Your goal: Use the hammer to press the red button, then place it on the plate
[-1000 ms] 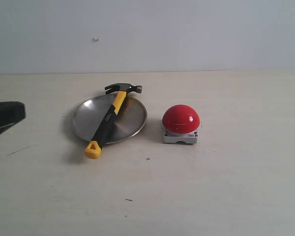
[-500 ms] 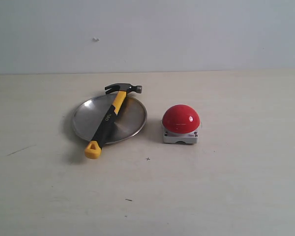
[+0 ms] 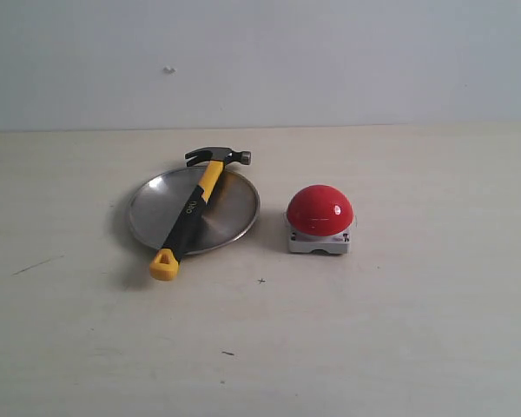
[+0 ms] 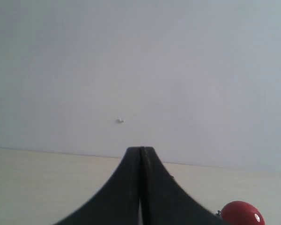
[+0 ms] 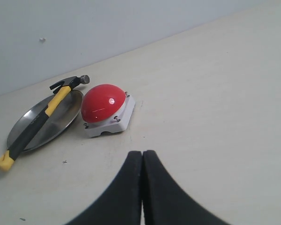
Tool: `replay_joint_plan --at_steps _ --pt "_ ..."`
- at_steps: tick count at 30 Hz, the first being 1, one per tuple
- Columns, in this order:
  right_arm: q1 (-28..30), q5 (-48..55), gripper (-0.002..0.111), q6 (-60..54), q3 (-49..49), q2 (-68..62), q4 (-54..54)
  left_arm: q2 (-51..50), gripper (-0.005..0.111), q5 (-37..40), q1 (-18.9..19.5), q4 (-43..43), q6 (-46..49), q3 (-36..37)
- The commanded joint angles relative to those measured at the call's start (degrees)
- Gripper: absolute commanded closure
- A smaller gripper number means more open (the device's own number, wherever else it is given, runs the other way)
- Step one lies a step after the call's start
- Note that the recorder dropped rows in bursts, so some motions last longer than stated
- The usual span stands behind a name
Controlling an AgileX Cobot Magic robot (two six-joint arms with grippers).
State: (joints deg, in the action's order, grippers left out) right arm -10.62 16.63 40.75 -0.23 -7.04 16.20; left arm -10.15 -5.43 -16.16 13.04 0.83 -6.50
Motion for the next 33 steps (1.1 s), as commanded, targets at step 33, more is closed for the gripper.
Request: replay_joint_plan --at_steps 33 --pt "-0.05 -0.35 0.108 -0.19 0.23 0.17 0.13 10.15 0.107 25.86 5.22 -12.60 0.53 6.50"
